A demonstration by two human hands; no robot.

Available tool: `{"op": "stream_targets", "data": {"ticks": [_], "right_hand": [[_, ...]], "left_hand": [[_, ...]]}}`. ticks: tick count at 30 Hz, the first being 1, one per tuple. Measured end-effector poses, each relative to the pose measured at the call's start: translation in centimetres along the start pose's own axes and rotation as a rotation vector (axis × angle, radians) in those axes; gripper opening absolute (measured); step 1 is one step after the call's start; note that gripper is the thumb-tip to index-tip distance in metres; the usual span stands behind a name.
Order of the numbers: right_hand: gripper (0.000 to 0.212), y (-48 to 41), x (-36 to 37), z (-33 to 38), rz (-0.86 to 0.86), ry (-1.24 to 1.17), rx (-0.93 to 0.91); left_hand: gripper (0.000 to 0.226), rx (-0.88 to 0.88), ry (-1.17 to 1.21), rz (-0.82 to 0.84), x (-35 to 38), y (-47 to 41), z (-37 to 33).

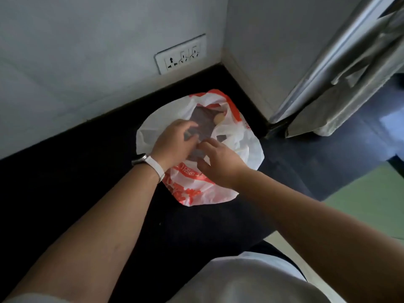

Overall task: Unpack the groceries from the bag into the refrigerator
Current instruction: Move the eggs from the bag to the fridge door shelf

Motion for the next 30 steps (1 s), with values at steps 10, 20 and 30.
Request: {"op": "stream_targets", "data": {"ticks": [10, 20, 30], "right_hand": [[0.043, -2.1, 0.5, -8.5, 0.182, 0.352, 0.192], [0.051, -1.5, -2.6, -12.5, 0.024, 0.360, 0.358], [0.042, -4.3, -2.8, -14.5, -0.024, 0.306, 0.362]], "left_hand": [[0.034, 0.019, -0.051, 0.129, 4.2, -4.6, 0.2], [0.030, 0.134, -0.124, 0.080, 6.5, -8.4, -3.8], [0.015, 0.127, -0.114, 0.131, 8.2, -9.3, -4.4]]}}
Point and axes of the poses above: each hand's wrist, its own y-axis away from the middle knuckle, its own x-axis out of the palm, z = x × y, the point moved 10 cm from there along -y, towards the middle knuckle, and after that the axes turned 3 degrees about -x, right-handed, at the moved point
